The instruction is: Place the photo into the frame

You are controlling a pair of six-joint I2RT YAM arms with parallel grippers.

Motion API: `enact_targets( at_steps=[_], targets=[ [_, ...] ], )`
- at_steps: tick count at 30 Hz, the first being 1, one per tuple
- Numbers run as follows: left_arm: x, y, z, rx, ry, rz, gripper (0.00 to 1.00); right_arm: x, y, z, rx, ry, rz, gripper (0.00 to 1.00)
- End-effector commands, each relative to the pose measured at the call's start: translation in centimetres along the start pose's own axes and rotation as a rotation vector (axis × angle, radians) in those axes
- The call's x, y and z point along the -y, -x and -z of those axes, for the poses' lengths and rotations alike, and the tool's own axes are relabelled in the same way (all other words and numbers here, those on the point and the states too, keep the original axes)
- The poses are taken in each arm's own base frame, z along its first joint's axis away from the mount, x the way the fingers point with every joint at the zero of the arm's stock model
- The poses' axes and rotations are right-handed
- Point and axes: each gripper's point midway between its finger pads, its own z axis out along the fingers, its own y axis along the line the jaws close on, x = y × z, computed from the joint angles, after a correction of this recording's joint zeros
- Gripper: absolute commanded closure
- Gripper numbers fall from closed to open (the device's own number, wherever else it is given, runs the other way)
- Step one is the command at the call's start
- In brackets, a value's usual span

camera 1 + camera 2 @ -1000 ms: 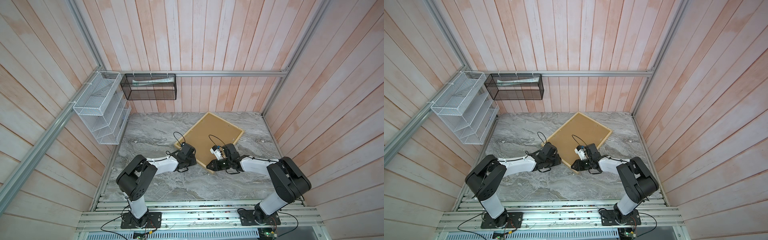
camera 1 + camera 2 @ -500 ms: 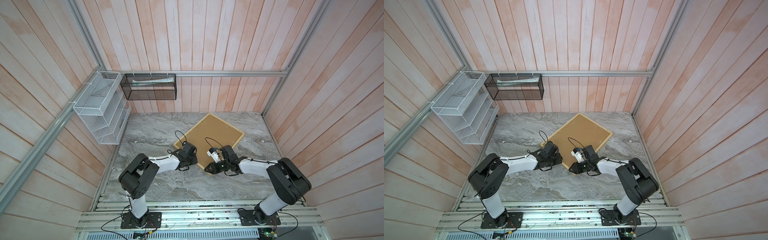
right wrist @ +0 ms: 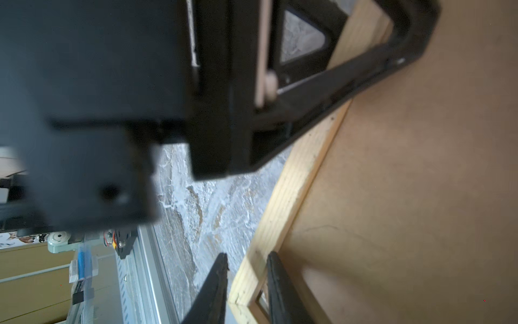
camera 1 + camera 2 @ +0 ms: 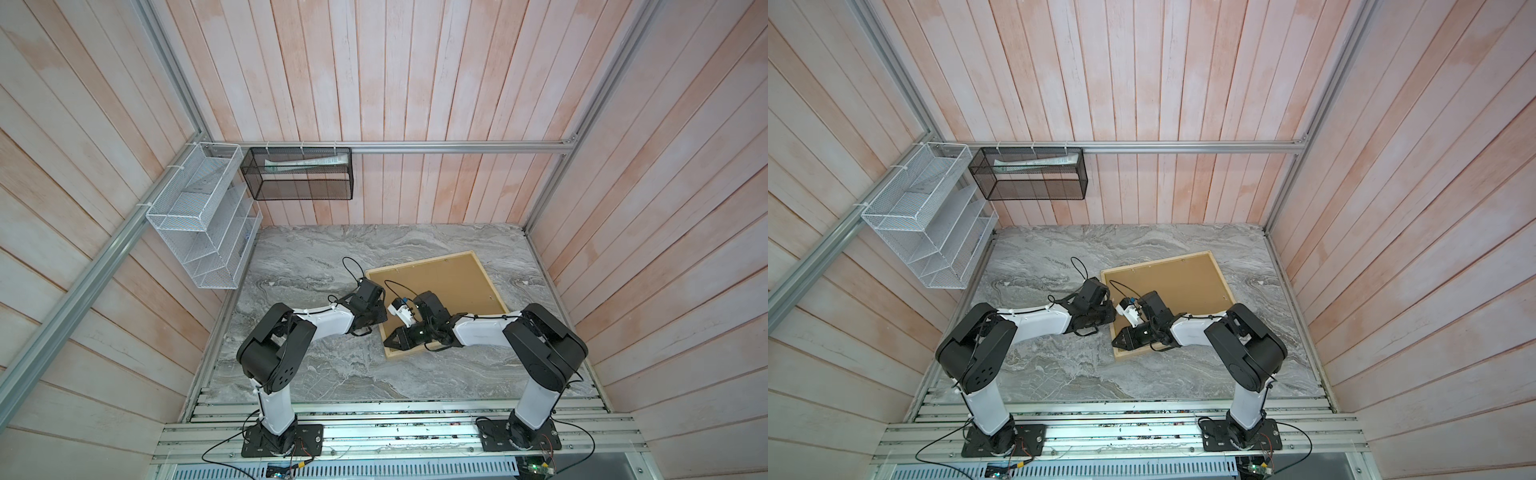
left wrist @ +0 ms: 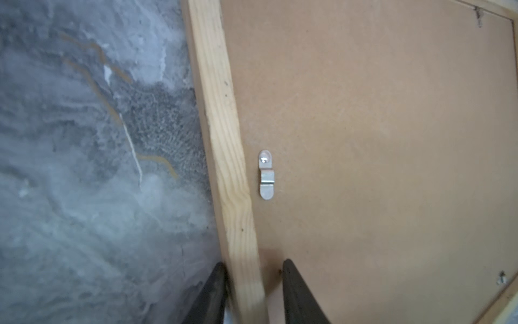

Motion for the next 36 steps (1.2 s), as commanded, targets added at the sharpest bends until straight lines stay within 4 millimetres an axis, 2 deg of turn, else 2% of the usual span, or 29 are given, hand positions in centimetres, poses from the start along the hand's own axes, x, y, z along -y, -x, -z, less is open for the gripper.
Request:
enact_targets(
  at_steps=[1, 4, 6, 9, 11, 14, 17, 21, 27, 36],
  targets=[
    [-0.8, 0.9, -1.0, -0.003, 0.004, -0.061, 0.71, -1.0, 3.3, 1.3, 0.099, 0.008, 0.024, 0.73],
    [-1.2, 2.2, -1.3, 0.009, 0.003, -0.113, 0.77, -0.1, 5.1, 3.8, 0.190, -0.050, 0.012, 0.73],
    [-1.1, 3.1, -1.2, 0.016, -0.001, -0.146, 0.80, 1.7, 6.0, 5.9, 0.278, -0.143, -0.031, 0.73],
    [-0.4, 4.1, -0.3, 0.035, -0.013, -0.186, 0.80, 3.3, 6.6, 8.4, 0.361, -0.223, -0.068, 0.72],
    [0.0, 4.4, 0.5, 0.044, -0.025, -0.196, 0.75, 3.6, 6.7, 9.0, 0.382, -0.241, -0.078, 0.71],
    [0.4, 4.1, 1.6, 0.044, -0.045, -0.189, 0.65, 4.0, 6.8, 8.7, 0.363, -0.254, -0.086, 0.71],
    [0.5, 3.3, 2.4, 0.034, -0.055, -0.174, 0.62, 4.9, 7.1, 8.2, 0.368, -0.272, -0.128, 0.71],
    [0.0, 1.6, 2.9, 0.019, -0.051, -0.158, 0.62, 5.3, 7.9, 7.1, 0.370, -0.245, -0.177, 0.70],
    [-0.9, -0.7, 2.5, -0.018, -0.038, -0.120, 0.62, 6.1, 9.4, 5.0, 0.347, -0.250, -0.235, 0.69],
    [-1.2, -2.1, 1.8, -0.040, -0.014, -0.112, 0.67, 6.0, 11.1, 2.7, 0.336, -0.186, -0.264, 0.73]
  ],
)
